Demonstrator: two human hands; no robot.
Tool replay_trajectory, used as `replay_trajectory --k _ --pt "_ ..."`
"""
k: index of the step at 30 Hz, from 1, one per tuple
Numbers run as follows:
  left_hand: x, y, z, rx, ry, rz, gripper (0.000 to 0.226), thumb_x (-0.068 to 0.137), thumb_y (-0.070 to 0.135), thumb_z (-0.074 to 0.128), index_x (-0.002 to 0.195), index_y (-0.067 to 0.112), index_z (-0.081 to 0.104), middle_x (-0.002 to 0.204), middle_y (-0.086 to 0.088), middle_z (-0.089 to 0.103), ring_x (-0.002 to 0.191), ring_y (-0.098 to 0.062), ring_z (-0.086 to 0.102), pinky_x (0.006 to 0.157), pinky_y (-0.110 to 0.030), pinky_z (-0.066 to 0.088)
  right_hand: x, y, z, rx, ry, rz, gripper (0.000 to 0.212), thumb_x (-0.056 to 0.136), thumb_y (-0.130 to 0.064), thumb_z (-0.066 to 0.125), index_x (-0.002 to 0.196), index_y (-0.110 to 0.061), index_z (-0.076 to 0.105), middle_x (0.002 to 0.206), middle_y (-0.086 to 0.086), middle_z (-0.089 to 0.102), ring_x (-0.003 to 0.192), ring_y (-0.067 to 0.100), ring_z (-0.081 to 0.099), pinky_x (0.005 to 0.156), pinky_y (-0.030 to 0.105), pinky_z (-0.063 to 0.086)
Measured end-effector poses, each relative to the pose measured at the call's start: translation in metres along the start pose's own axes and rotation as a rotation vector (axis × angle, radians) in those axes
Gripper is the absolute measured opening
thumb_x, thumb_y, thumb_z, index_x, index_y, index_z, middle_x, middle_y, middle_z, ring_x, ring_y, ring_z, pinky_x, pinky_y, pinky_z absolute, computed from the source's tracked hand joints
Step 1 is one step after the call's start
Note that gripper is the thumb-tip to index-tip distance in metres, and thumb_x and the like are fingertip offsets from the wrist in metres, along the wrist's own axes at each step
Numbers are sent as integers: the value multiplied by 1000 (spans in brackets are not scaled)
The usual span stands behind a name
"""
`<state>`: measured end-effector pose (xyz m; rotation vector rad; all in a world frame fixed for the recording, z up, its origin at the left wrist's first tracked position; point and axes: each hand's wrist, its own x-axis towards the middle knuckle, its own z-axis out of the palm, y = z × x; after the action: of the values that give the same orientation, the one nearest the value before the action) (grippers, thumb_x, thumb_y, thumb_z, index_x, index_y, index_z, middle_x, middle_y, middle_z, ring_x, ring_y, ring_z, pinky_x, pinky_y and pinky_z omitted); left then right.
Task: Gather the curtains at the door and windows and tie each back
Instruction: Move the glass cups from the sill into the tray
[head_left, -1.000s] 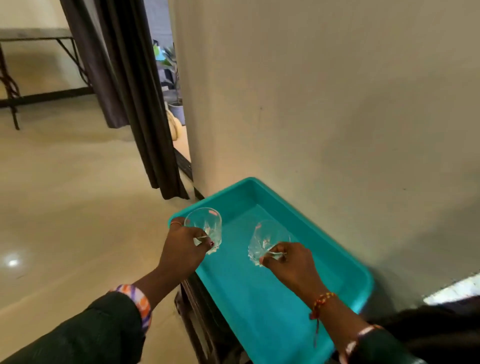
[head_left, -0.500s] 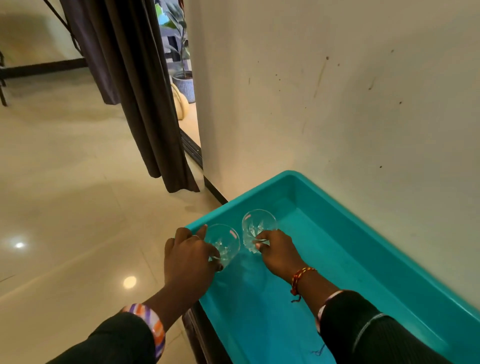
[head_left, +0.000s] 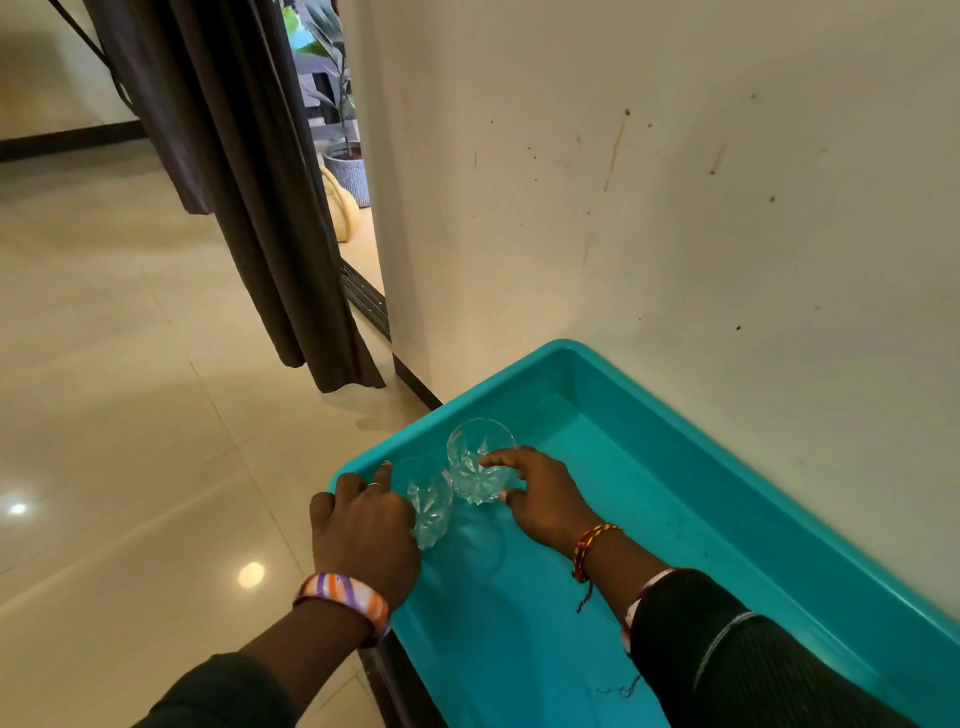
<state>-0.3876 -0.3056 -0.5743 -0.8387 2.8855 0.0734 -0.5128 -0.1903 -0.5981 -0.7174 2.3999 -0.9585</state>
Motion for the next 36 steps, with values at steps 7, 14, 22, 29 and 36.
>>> replay_trajectory --k 7,14,22,29,36 --pt "-15 38 -27 -162 33 221 29 86 25 51 111 20 64 124 -5 59 114 -26 52 95 -35 44 -43 -7 -44 -29 110 -74 28 84 -2 60 109 -10 67 114 10 65 98 21 62 85 16 42" --pt "-68 149 -84 -142 -129 610 27 85 31 56 110 25 64 115 -6 63 109 -25 58 90 -31 46 -162 -8 -143 -178 226 -95 24 84 -5 60 106 -9 69 107 9 68 101 20 62 83 22 43" --pt "-234 309 -161 146 -327 1108 28 89 25 55 108 5 63 113 -13 65 109 -28 57 86 -28 43 -390 22 -251 -351 293 60 27 79 -5 60 104 -3 67 107 16 67 104 28 61 84 28 45" --pt "-423 441 -182 437 -415 1370 15 90 28 52 83 15 56 109 -13 66 98 -28 60 83 -28 44 -597 83 -312 -525 332 272 24 82 -5 56 101 -6 69 103 16 68 100 30 61 75 25 41" --pt "-546 551 -180 330 -359 1673 29 90 25 53 107 4 63 109 -16 64 102 -31 59 82 -29 44 -758 146 -359 -408 463 543 14 79 -5 58 89 -2 69 74 12 58 73 10 47 57 20 32"
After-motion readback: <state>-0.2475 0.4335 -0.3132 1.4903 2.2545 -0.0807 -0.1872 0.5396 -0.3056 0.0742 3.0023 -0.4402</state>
